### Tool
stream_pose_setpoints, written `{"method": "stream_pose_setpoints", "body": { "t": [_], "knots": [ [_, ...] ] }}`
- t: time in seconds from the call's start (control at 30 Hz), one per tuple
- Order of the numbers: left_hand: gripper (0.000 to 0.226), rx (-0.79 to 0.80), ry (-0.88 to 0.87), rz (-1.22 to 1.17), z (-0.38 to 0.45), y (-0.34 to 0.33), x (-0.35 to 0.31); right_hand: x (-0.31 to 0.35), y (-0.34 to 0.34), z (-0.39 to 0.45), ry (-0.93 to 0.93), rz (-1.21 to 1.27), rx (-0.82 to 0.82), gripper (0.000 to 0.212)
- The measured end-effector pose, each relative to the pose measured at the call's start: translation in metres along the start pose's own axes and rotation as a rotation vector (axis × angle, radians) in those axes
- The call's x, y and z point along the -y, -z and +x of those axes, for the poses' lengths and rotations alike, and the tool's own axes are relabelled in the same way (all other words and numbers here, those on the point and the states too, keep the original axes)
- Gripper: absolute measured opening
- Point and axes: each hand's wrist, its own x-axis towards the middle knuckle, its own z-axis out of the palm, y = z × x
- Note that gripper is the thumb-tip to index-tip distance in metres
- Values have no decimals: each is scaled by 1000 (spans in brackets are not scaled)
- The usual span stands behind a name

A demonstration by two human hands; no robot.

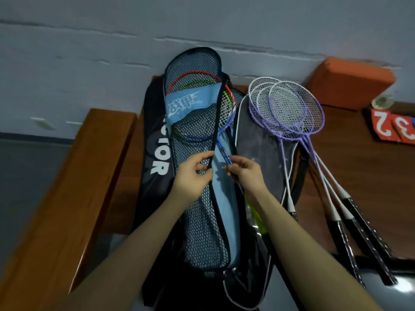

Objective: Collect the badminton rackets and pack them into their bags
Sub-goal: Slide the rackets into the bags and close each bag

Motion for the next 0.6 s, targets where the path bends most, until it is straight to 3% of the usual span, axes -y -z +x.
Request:
{"method": "stream_pose_setpoints", "body": {
  "t": [0.4, 0.6],
  "knots": [
    [38, -149, -102, 61, 14, -7, 34, -28, 7, 22, 250, -540, -18, 39],
    [56, -11, -85, 308, -4, -32, 44, -46, 60, -30, 395, -747, 42, 38]
  ]
}}
